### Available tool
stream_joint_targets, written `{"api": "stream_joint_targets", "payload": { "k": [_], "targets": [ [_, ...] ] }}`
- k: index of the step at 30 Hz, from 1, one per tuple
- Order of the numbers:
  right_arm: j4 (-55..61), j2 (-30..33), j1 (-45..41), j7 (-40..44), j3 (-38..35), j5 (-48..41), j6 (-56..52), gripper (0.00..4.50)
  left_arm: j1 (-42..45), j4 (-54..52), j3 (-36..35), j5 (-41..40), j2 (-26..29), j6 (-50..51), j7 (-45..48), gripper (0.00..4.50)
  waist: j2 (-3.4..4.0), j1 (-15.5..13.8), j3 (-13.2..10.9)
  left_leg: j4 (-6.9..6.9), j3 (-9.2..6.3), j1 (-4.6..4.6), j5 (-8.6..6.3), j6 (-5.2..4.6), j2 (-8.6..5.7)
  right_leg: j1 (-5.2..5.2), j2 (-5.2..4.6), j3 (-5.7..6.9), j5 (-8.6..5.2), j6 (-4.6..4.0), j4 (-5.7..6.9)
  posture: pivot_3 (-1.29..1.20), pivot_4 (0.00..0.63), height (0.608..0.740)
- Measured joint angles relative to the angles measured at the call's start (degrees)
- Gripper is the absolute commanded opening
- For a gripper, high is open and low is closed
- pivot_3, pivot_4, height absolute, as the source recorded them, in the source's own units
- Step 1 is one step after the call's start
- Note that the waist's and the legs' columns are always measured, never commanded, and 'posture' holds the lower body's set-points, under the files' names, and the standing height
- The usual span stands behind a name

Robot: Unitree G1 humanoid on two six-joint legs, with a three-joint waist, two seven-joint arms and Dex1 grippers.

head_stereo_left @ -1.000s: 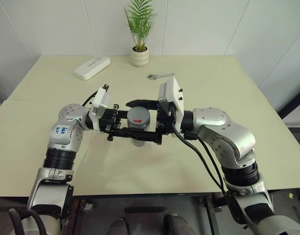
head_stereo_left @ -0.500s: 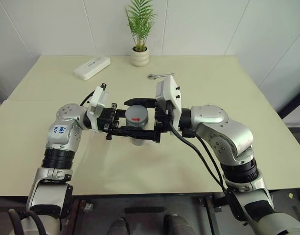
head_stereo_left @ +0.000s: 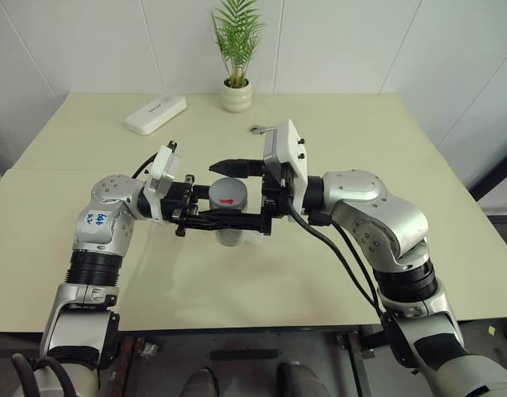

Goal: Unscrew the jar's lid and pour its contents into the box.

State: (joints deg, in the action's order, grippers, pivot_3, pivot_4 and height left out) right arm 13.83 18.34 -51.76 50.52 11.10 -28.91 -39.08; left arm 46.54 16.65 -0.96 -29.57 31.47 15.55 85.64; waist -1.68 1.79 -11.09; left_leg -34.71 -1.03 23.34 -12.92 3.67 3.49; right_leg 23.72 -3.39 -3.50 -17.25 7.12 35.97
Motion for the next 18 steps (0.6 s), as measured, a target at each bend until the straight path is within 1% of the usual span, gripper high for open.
{"api": "stream_joint_targets", "payload": {
  "k": [8, 18],
  "targets": [
    [-4.5, -1.0, -2.2, -0.1, 0.8, 2.0, 0.8, 4.22, -0.5, 0.0, 0.0, 0.4, -0.7, -0.3, -1.1, 2.0, 0.0, 0.0, 0.0, 0.0, 0.01, 0.0, 0.0, 0.0, 0.0, 0.0, 0.0, 0.0, 0.0, 0.0, 0.0, 0.0, 0.15, 0.74],
    [-5.1, -0.6, -3.1, 0.0, 1.3, 2.5, 0.8, 4.22, -1.1, 0.0, -0.1, 0.4, -1.1, -0.6, -2.2, 2.0, 0.01, 0.0, 0.0, -0.01, 0.01, 0.0, 0.0, 0.01, 0.01, 0.0, 0.01, 0.0, 0.0, 0.0, 0.01, 0.0, 0.15, 0.74]
  ]
}}
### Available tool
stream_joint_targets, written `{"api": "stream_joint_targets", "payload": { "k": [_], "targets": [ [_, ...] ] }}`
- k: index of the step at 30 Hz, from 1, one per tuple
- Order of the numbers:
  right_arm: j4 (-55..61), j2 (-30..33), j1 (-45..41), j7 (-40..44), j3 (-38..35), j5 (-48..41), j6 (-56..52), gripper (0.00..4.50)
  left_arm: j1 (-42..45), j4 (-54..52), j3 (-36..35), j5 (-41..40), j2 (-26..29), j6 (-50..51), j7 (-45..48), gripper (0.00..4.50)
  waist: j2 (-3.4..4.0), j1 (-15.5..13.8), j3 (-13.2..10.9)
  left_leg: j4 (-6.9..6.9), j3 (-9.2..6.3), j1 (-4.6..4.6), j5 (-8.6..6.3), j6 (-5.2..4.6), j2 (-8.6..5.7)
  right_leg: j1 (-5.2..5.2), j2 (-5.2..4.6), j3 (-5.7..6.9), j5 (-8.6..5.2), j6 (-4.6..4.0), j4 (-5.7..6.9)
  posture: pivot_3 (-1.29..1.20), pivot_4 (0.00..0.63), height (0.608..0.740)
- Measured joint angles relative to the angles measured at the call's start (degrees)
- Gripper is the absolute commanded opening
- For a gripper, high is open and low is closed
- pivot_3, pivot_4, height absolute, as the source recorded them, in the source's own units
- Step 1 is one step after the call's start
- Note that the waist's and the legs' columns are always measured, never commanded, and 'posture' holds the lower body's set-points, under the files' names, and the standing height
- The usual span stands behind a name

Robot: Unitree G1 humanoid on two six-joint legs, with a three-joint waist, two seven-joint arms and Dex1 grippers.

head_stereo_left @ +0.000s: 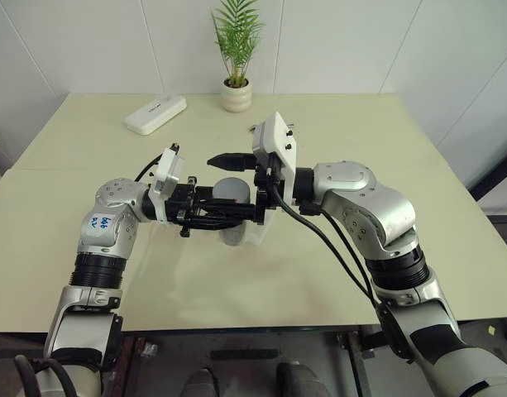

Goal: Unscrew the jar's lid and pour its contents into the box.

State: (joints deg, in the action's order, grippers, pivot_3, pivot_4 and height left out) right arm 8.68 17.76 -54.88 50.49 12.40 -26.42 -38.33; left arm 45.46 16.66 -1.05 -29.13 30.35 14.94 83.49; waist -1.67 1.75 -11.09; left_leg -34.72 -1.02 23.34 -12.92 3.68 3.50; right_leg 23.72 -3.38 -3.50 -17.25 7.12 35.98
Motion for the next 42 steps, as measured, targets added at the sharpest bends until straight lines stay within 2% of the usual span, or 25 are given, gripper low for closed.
{"api": "stream_joint_targets", "payload": {
  "k": [15, 28, 36, 42],
  "targets": [
    [4.7, 6.9, 2.1, 0.1, -0.7, -1.8, -3.2, 4.22, -0.8, 0.5, -0.1, 0.1, 0.7, -0.1, -0.3, 2.0, 0.0, 0.0, 0.0, 0.0, 0.0, 0.0, -0.01, 0.01, 0.01, 0.0, 0.01, 0.0, 0.0, 0.0, -0.01, 0.0, 0.15, 0.74],
    [6.8, 11.4, 3.5, -1.1, -4.2, -3.5, -5.6, 4.22, 0.0, 6.4, -0.6, 0.1, 0.6, -3.3, 2.5, 2.0, 0.0, -0.1, 0.0, -0.02, 0.01, 0.0, -0.01, 0.01, 0.01, 0.0, 0.0, 0.0, -0.01, -0.01, -0.02, 0.0, 0.15, 0.74],
    [9.9, 10.9, 3.4, -2.3, -5.5, -6.6, -8.5, 4.22, 1.7, 9.4, -0.6, 0.1, -1.2, -7.3, 2.5, 2.0, 0.0, -0.1, 0.0, -0.04, 0.01, 0.0, -0.02, -0.01, 0.02, 0.0, 0.02, 0.0, -0.01, -0.02, -0.01, 0.0, 0.15, 0.74],
    [10.3, 4.4, 0.3, -5.8, -5.7, -8.1, -9.2, 4.22, 5.2, 12.1, -0.1, 0.1, -2.5, -8.7, 2.5, 2.0, 0.01, 0.0, 0.0, -0.09, 0.01, 0.0, -0.02, -0.01, 0.04, -0.01, 0.05, 0.0, -0.01, -0.02, 0.02, 0.0, 0.15, 0.74]
  ]
}}
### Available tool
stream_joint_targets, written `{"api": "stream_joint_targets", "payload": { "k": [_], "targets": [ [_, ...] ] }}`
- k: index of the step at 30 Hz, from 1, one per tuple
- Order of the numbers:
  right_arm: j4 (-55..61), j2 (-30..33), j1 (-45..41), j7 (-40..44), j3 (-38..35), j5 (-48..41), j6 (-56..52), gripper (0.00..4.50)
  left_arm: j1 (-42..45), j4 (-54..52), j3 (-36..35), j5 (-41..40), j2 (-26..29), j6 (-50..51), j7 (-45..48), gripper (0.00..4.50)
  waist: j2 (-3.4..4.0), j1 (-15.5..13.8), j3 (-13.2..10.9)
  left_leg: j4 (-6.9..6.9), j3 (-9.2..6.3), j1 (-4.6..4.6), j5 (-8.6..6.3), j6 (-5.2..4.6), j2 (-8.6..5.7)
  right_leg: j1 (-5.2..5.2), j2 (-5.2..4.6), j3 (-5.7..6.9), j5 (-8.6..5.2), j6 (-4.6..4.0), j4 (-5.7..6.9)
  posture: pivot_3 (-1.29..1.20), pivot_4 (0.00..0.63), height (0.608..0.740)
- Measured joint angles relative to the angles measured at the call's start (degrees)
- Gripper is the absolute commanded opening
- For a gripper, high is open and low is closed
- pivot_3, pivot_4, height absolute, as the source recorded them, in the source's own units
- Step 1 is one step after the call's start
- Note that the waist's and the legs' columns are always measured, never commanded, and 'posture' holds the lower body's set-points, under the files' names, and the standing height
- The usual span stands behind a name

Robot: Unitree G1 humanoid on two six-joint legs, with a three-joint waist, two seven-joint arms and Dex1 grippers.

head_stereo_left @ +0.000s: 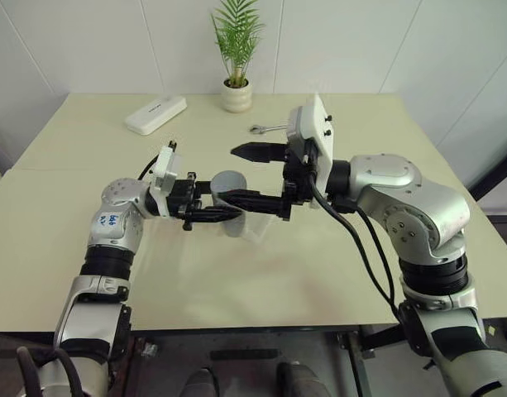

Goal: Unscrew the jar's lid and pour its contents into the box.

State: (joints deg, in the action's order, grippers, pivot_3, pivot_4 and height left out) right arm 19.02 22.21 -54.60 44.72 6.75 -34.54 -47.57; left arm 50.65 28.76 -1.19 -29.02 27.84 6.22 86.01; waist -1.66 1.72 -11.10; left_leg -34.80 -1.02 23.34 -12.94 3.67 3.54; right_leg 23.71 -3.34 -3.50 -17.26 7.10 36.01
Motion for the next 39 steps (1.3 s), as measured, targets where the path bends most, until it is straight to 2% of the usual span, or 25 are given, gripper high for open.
{"api": "stream_joint_targets", "payload": {
  "k": [9, 21, 32, 39],
  "targets": [
    [-3.5, -5.1, -0.1, -1.4, 4.5, 2.3, 2.7, 4.22, 0.9, 1.5, 1.3, 0.0, -0.6, 0.0, 0.0, 2.0, 0.0, -0.1, 0.0, -0.03, 0.0, 0.03, -0.01, -0.01, 0.0, 0.01, 0.0, 0.0, 0.0, 0.0, 0.0, 0.0, 0.15, 0.74],
    [-8.3, -5.3, -0.3, 1.4, 6.2, 5.6, 7.1, 4.22, 0.9, 1.1, 2.3, -0.1, -0.4, 0.8, 0.1, 2.0, 0.01, 0.0, 0.0, -0.03, 0.0, 0.03, -0.01, 0.0, 0.02, 0.01, 0.03, 0.0, 0.0, 0.0, 0.02, 0.0, 0.15, 0.74],
    [-12.8, -4.7, -1.8, 9.3, 6.4, 5.9, 10.4, 4.22, 0.2, 0.1, 2.4, -0.1, -0.2, 1.3, 0.1, 2.0, 0.01, 0.0, 0.0, -0.06, 0.0, 0.03, -0.01, -0.01, 0.03, 0.01, 0.03, 0.0, 0.0, 0.0, 0.04, 0.0, 0.15, 0.74],
    [-17.2, -4.8, -3.2, 10.6, 6.4, 8.3, 12.6, 4.22, -0.7, -2.4, 2.4, -0.3, 0.1, 1.4, 0.1, 2.0, 0.02, 0.0, 0.0, -0.07, 0.0, 0.03, -0.02, 0.01, 0.03, 0.01, 0.03, 0.0, 0.0, 0.0, 0.04, 0.0, 0.15, 0.74]
  ]
}}
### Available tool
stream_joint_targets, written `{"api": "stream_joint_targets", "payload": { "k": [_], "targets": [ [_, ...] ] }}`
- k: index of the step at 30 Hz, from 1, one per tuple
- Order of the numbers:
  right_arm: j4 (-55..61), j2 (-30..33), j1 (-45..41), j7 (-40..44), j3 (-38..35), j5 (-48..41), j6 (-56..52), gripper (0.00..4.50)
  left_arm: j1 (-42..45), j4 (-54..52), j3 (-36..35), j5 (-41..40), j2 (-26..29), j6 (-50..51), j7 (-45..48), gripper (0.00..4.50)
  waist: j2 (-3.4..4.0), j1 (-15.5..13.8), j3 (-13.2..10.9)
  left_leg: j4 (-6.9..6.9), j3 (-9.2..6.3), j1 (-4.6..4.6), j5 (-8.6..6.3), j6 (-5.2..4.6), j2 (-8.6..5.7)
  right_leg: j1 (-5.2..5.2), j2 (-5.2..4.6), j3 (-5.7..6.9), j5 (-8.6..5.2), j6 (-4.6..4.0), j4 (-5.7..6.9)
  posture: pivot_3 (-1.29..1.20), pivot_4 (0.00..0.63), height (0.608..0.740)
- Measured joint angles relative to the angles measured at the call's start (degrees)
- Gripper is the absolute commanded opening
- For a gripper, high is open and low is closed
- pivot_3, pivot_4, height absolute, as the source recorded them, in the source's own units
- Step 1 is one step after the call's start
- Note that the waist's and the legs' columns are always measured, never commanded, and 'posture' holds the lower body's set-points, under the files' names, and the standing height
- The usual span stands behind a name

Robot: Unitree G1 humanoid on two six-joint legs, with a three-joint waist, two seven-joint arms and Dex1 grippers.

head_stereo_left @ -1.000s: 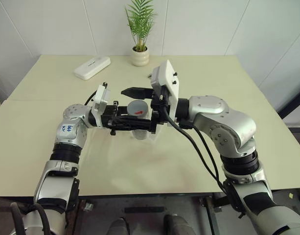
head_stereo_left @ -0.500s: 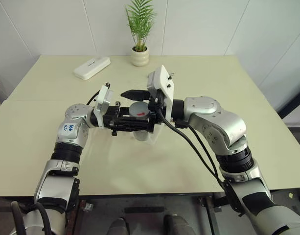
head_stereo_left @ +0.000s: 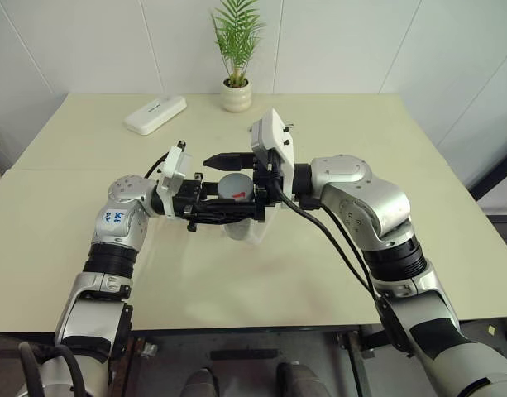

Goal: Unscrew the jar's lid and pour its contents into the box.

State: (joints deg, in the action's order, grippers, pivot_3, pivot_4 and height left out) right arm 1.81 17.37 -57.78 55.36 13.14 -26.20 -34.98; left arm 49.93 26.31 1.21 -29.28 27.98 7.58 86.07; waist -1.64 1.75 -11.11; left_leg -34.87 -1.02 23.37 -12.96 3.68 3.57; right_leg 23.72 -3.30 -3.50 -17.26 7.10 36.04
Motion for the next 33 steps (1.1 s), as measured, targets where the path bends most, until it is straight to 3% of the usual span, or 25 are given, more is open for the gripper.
{"api": "stream_joint_targets", "payload": {
  "k": [22, 33],
  "targets": [
    [0.8, 0.3, 0.4, 0.6, 0.0, 1.5, -0.2, 4.22, -1.2, -2.2, 0.0, -0.1, 0.0, 1.3, 0.0, 2.0, 0.0, 0.0, 0.0, -0.06, 0.0, 0.0, -0.02, 0.03, 0.01, 0.0, 0.0, 0.0, 0.0, 0.0, 0.03, 0.0, 0.15, 0.74],
    [5.8, 4.9, 2.9, 0.5, -0.2, 0.8, -2.7, 4.22, -2.0, -3.9, 0.0, -0.2, 0.0, 2.2, 0.0, 2.0, 0.0, 0.0, 0.0, -0.1, 0.0, 0.0, -0.03, 0.05, 0.01, -0.01, 0.0, 0.0, 0.0, 0.0, 0.03, 0.0, 0.15, 0.74]
  ]
}}
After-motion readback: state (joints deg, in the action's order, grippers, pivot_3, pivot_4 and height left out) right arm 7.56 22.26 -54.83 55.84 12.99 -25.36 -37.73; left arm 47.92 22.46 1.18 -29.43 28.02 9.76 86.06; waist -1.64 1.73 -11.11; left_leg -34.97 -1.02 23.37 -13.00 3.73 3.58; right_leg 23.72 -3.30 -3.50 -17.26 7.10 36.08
